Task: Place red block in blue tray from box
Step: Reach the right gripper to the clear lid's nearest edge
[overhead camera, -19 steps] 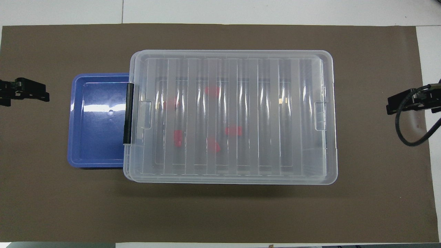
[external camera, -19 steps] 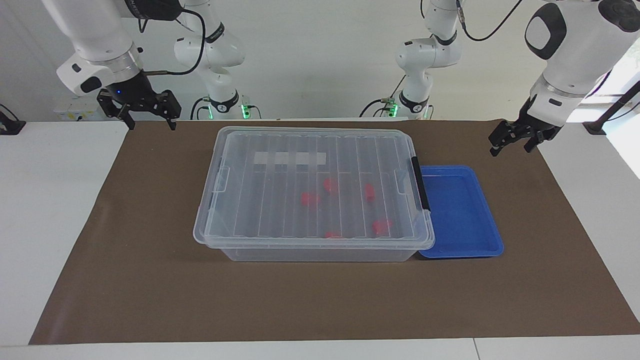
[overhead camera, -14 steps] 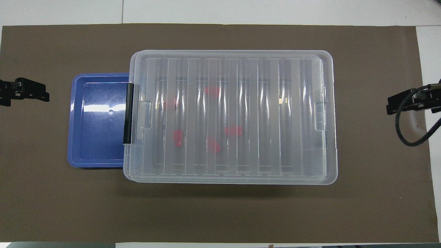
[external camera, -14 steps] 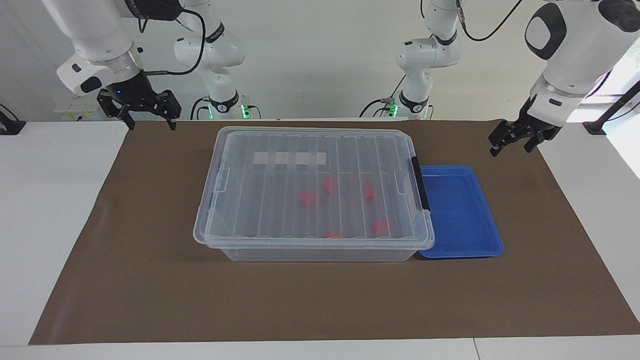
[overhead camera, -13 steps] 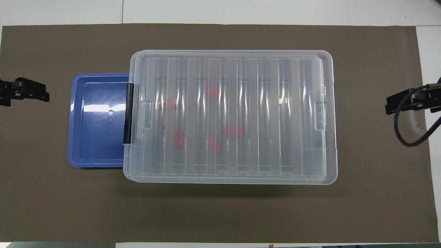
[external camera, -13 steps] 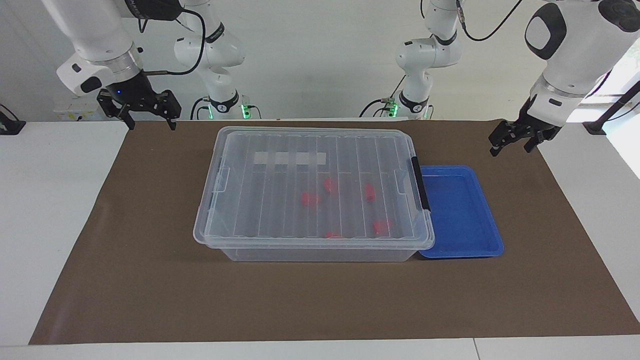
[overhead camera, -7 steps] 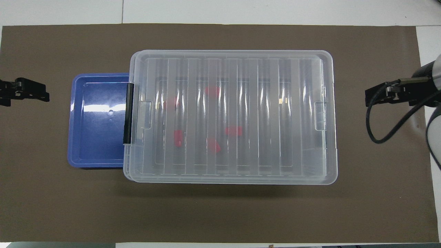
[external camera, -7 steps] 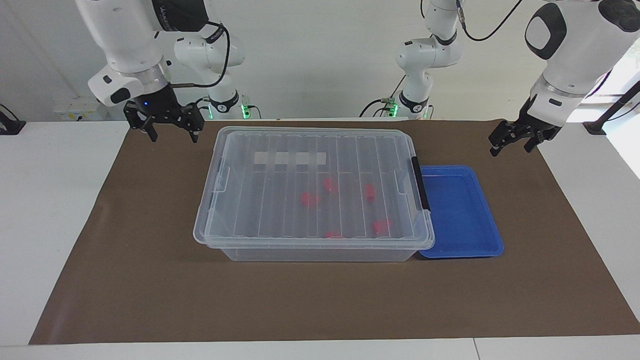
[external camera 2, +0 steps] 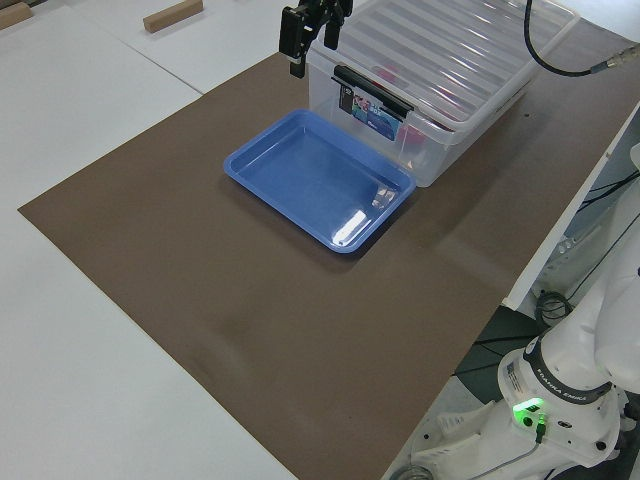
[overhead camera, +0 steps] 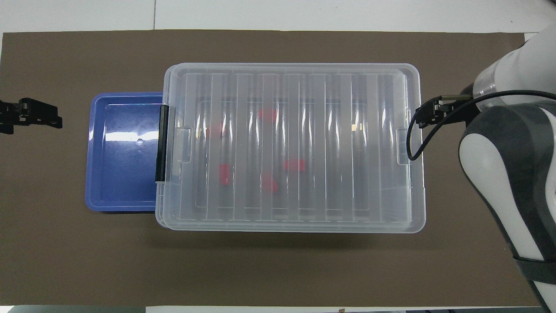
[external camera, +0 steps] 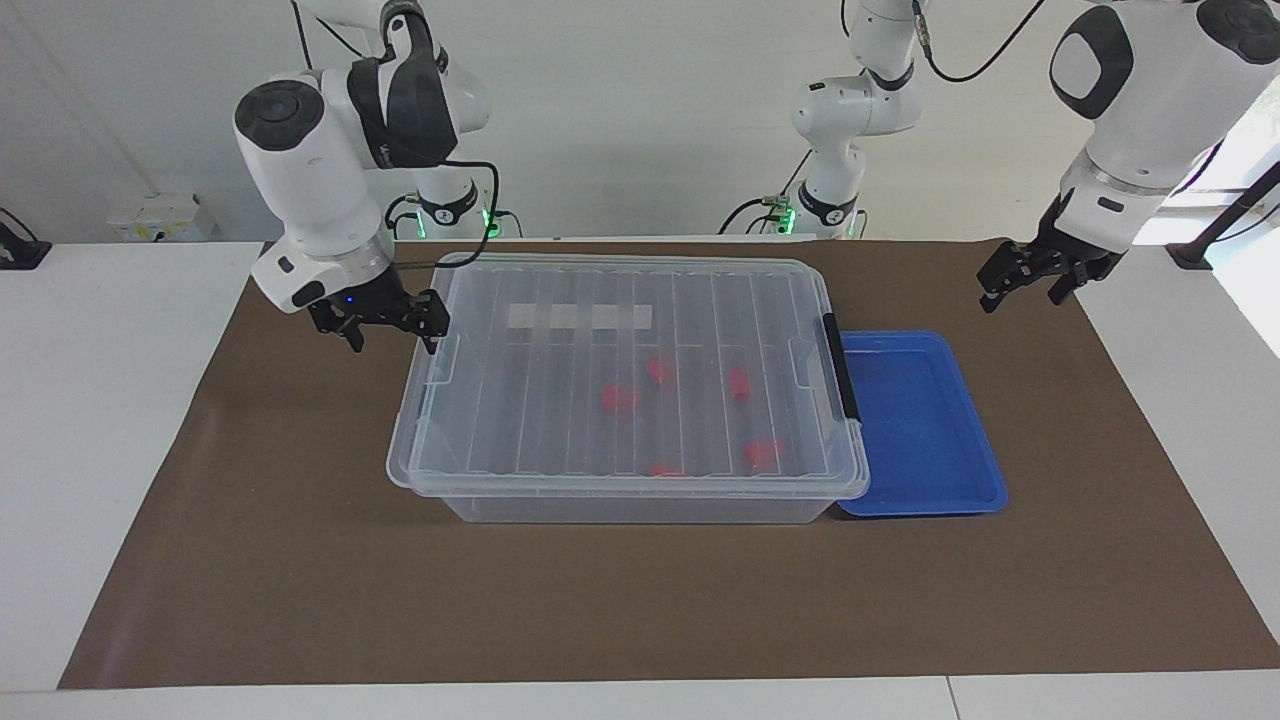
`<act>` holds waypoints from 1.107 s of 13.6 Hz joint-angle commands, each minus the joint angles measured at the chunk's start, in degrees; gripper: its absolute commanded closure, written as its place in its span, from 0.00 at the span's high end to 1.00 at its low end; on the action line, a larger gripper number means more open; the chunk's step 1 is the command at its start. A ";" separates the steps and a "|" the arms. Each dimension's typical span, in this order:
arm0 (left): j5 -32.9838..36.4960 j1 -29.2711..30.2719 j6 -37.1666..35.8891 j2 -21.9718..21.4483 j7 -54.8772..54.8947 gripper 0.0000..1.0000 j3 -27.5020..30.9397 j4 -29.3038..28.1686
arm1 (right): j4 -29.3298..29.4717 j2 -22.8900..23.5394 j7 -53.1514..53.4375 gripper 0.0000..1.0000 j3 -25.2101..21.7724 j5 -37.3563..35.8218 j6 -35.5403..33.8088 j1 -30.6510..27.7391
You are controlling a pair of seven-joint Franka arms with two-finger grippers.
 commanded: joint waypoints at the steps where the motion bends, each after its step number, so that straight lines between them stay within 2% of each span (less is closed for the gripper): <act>1: 0.48 0.30 -0.17 -1.60 0.13 1.00 -0.11 -1.56 | -1.80 -0.51 1.70 1.00 0.75 1.30 1.70 -0.42; 4: 0.48 0.30 -0.17 -1.60 0.13 1.00 -0.11 -1.56 | -6.61 -1.47 1.53 1.00 0.83 1.21 4.77 -0.33; 7: 0.48 0.30 -0.17 -1.60 0.13 1.00 -0.11 -1.56 | -8.64 -2.43 0.83 1.00 0.84 1.21 4.86 -0.42; 15: 0.48 0.30 -0.17 -1.60 0.13 1.00 -0.11 -1.56 | -10.94 -3.58 -3.73 1.00 -0.04 0.42 4.69 -0.94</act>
